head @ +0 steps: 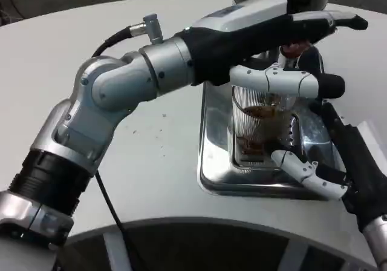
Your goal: Grasp the cup under the faucet to collect the drink, then remove the cup.
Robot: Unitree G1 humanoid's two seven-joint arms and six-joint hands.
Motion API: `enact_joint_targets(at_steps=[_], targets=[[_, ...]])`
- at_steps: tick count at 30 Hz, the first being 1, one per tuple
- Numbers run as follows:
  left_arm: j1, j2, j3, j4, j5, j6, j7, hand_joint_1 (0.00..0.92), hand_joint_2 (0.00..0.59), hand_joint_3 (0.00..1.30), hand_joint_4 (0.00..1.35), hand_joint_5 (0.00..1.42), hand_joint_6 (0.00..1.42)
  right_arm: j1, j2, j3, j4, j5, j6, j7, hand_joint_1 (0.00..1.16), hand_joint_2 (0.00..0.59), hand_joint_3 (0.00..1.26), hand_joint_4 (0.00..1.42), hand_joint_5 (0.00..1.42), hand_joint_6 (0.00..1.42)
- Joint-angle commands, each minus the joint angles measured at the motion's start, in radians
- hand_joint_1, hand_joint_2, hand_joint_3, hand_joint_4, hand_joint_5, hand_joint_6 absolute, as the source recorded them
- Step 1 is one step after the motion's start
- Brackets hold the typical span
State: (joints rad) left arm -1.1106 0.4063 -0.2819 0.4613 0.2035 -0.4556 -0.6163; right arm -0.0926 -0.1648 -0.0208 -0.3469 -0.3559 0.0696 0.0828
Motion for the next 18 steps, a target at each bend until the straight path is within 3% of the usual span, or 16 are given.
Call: enact_joint_targets(at_steps=[1, 18], targets=[[0.016, 0.023, -0.005, 0.013, 0.023, 0.018, -0.029, 0.000, 0.093, 0.12, 0.04, 0.07, 0.09, -0.027, 0.008, 0.016, 0.045, 0.014, -0.029, -0.035, 0.58, 0.249, 0.00, 0.01, 0.06, 0.00], [0.017, 0.031, 0.007, -0.006, 0.019, 0.018, -0.036, 0.000, 0.094, 0.12, 0.04, 0.08, 0.09, -0.135, 0.011, 0.044, 0.230, 0.044, -0.097, -0.106, 0.61, 0.238, 0.00, 0.02, 0.06, 0.00]])
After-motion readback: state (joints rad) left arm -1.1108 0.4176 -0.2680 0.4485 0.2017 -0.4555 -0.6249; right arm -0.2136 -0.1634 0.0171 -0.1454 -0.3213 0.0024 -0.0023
